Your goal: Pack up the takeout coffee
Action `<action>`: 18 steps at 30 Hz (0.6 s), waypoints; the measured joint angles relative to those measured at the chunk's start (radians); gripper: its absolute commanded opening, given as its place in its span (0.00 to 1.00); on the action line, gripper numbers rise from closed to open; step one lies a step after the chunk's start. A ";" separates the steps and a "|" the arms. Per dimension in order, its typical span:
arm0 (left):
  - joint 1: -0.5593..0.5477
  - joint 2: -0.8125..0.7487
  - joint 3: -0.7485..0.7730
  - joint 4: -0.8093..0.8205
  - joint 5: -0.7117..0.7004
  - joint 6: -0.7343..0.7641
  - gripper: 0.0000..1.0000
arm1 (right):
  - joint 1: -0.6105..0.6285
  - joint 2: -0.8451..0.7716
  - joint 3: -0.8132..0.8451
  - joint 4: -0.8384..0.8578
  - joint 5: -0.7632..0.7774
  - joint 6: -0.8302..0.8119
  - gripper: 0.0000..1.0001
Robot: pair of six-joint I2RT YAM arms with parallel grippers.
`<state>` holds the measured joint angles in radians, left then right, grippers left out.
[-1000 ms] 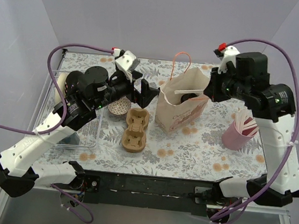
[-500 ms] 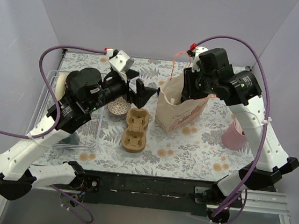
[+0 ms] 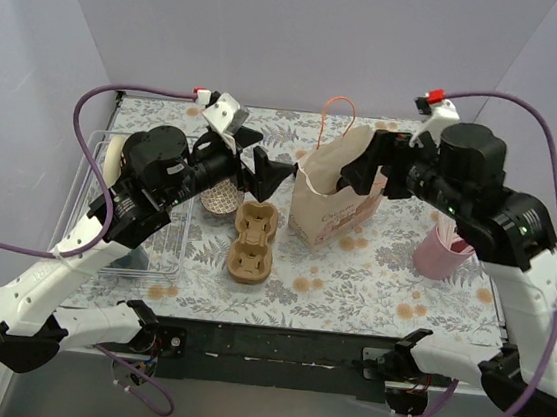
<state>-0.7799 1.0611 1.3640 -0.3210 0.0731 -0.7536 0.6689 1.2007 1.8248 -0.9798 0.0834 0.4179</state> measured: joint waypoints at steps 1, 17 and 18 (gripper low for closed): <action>0.000 0.000 0.000 0.006 0.002 -0.008 0.98 | 0.000 -0.039 -0.023 0.023 0.000 0.015 0.99; 0.000 -0.110 -0.072 0.149 0.044 -0.233 0.98 | 0.000 -0.323 -0.268 0.142 -0.027 0.094 0.98; 0.000 -0.108 -0.072 0.148 0.044 -0.243 0.98 | 0.000 -0.339 -0.278 0.143 -0.020 0.100 0.98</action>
<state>-0.7799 0.9527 1.2922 -0.1726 0.1173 -0.9962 0.6689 0.8619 1.5467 -0.8368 0.0635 0.5182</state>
